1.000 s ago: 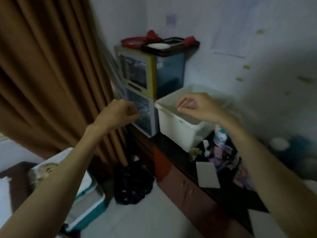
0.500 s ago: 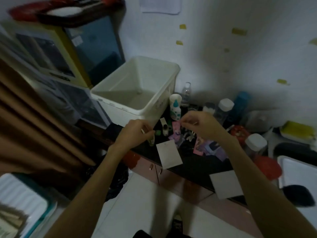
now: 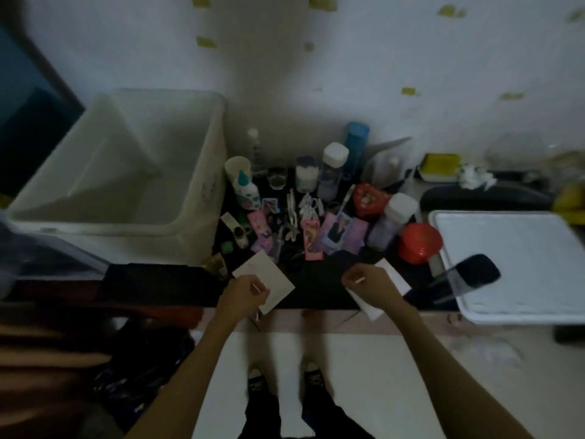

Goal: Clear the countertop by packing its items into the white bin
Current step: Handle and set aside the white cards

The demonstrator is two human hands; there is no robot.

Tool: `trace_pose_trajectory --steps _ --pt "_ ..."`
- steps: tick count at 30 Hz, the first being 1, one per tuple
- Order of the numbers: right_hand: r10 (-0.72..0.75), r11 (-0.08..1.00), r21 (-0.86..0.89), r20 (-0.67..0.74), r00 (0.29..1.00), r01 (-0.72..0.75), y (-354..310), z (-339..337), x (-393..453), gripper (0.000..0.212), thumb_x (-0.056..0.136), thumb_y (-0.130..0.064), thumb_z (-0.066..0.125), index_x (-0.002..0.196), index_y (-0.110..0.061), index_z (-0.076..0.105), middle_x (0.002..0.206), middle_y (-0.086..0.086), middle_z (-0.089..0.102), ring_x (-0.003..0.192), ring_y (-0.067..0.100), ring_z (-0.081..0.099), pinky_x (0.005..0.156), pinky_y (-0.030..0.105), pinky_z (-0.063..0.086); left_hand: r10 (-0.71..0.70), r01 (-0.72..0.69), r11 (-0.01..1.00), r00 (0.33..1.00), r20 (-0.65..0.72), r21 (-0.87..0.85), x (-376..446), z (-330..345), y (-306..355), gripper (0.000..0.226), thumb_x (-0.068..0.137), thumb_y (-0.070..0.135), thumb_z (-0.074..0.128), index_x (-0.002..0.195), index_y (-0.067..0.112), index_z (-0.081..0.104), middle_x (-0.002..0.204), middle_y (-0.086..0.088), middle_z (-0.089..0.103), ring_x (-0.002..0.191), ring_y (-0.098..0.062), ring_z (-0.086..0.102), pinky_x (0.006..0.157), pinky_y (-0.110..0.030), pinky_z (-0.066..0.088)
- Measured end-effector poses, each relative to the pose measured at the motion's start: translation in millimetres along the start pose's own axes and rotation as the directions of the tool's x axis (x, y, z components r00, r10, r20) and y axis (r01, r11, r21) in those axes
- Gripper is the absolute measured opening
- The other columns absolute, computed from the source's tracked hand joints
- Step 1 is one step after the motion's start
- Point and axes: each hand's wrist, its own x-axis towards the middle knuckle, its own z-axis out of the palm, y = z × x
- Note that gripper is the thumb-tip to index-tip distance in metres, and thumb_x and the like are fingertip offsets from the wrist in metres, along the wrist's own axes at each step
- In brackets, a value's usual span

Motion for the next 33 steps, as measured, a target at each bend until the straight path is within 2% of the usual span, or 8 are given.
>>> trace_pose_trajectory --steps 5,8,11,15,19,29,31,33 --pt "0.424 0.905 0.027 0.031 0.905 -0.425 47.6 28.2 -19.8 0.035 0.087 -0.034 0.070 0.105 -0.004 0.069 0.104 0.010 0.069 0.098 0.026 0.066 0.087 0.035 0.053 -0.187 0.177 0.981 0.971 0.148 0.074 8.7 19.8 -27.7 0.021 0.086 0.033 0.069 0.086 0.013 0.062 0.086 -0.005 0.069 0.084 -0.022 0.068 0.072 -0.035 0.057" --pt "0.573 0.800 0.187 0.045 0.818 -0.570 62.9 41.3 -27.1 0.042 0.087 -0.035 0.071 0.105 0.002 0.062 0.095 0.015 0.068 0.084 0.028 0.067 0.075 0.035 0.055 -0.309 0.330 0.939 0.933 0.185 -0.093 10.7 23.6 -37.6 0.035 0.083 0.027 0.073 0.101 -0.001 0.066 0.098 -0.021 0.069 0.095 -0.035 0.066 0.069 -0.033 0.050" --pt "0.701 0.641 0.359 0.084 0.708 -0.678 74.2 49.3 -30.4 0.045 0.087 -0.031 0.073 0.107 0.004 0.055 0.100 0.019 0.064 0.081 0.026 0.064 0.072 0.036 0.056 -0.427 0.488 0.822 0.869 0.249 -0.293 8.6 28.0 -38.6 0.020 0.086 0.020 0.072 0.079 0.001 0.067 0.080 -0.015 0.064 0.072 -0.026 0.062 0.068 -0.034 0.054" --pt "0.749 0.452 0.573 0.172 0.640 -0.684 86.2 49.3 -29.2 0.050 0.084 -0.024 0.076 0.120 0.004 0.055 0.125 0.023 0.057 0.090 0.028 0.061 0.085 0.039 0.057 -0.504 0.591 0.532 0.797 0.334 -0.607 16.5 41.8 -42.9 0.013 0.091 0.011 0.066 0.088 -0.001 0.062 0.082 -0.014 0.060 0.069 -0.023 0.058 0.051 -0.027 0.053" --pt "0.699 0.267 0.715 0.318 0.640 -0.646 83.4 49.6 -29.9 0.059 0.084 -0.028 0.076 0.129 0.000 0.050 0.130 0.020 0.053 0.112 0.034 0.059 0.080 0.037 0.057 -0.485 0.578 0.288 0.775 0.405 -0.763 23.3 53.4 -49.2 0.024 0.089 0.019 0.070 0.105 0.002 0.064 0.101 -0.017 0.065 0.083 -0.029 0.062 0.066 -0.035 0.054" --pt "0.654 -0.045 0.835 0.439 0.616 -0.548 84.7 56.8 -24.8 0.026 0.090 -0.017 0.068 0.109 -0.002 0.059 0.099 0.012 0.063 0.083 0.021 0.061 0.059 0.032 0.055 -0.478 0.545 0.100 0.760 0.440 -0.832 23.0 55.8 -20.4 0.018 0.094 0.011 0.062 0.082 -0.001 0.056 0.078 -0.015 0.054 0.068 -0.023 0.053 0.038 -0.026 0.052" --pt "0.665 -0.082 0.847 0.439 0.604 -0.525 81.8 55.2 -22.9 0.018 0.092 -0.016 0.066 0.104 -0.003 0.059 0.093 0.010 0.063 0.079 0.018 0.060 0.054 0.030 0.055 -0.478 0.537 0.086 0.761 0.438 -0.839 25.9 58.6 -15.6 0.013 0.096 0.009 0.058 0.093 -0.004 0.057 0.080 -0.015 0.053 0.068 -0.023 0.052 0.038 -0.025 0.051" --pt "0.683 -0.105 0.863 0.424 0.594 -0.494 78.0 54.1 -18.9 0.021 0.093 -0.014 0.064 0.109 -0.002 0.057 0.086 0.010 0.061 0.074 0.016 0.059 0.046 0.024 0.056 -0.493 0.502 0.062 0.767 0.411 -0.862 29.0 61.4 -12.2 0.025 0.098 0.003 0.051 0.122 -0.006 0.052 0.095 -0.020 0.057 0.072 -0.025 0.051 0.058 -0.029 0.057"
